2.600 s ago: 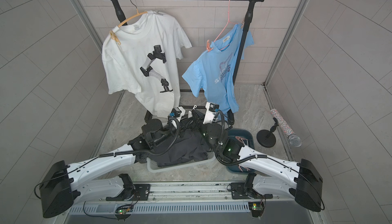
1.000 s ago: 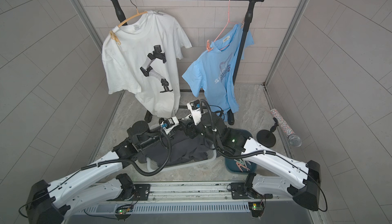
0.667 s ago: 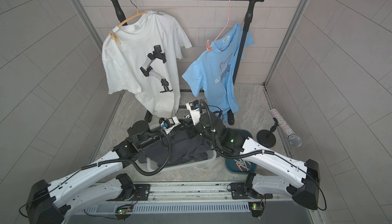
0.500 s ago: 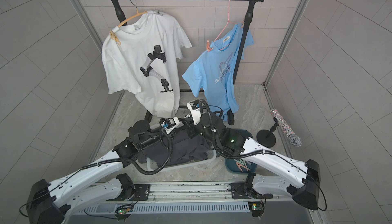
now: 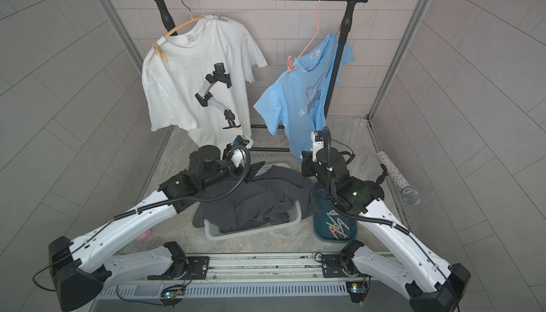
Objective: Use clothespins to secure the t-shirt on both sides of the hanger
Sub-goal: Clamp the T-shirt on the hanger.
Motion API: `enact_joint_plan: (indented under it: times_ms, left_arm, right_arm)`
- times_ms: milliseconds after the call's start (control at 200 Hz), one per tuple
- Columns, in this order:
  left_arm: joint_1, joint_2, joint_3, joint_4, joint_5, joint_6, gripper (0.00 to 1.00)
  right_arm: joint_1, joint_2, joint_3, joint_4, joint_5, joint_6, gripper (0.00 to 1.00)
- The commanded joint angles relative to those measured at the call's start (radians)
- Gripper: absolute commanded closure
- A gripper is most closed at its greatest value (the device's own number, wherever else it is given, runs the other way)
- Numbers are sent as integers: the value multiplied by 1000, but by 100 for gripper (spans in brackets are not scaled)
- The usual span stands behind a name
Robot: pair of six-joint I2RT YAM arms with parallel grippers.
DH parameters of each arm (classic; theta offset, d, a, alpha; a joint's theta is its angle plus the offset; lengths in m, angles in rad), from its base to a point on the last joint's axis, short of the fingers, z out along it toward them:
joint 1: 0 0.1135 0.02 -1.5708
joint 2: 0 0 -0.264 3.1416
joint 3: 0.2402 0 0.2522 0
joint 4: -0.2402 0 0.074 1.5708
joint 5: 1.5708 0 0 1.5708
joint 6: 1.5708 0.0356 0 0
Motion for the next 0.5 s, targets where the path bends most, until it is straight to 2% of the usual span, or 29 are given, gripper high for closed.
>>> enact_joint_plan:
  times_ms: [0, 115, 310, 425, 495]
  left_arm:
    - [24, 123, 104, -271, -99, -130, 22]
    - [53, 222, 205, -386, -173, -194, 28]
    - [79, 291, 206, -375, -272, -300, 26]
    - [108, 336, 223, -381, -267, -383, 26]
    - [123, 371, 241, -389, -251, -415, 26]
  right_arm:
    - [-6, -38, -22, -59, -6, 29, 100]
    - [-7, -39, -36, -53, -12, 64, 100]
    - [-6, -64, -50, -63, -17, 85, 100]
    - [-6, -92, -86, -50, -17, 74, 100]
    - [-7, -107, -107, -32, -46, 22, 100]
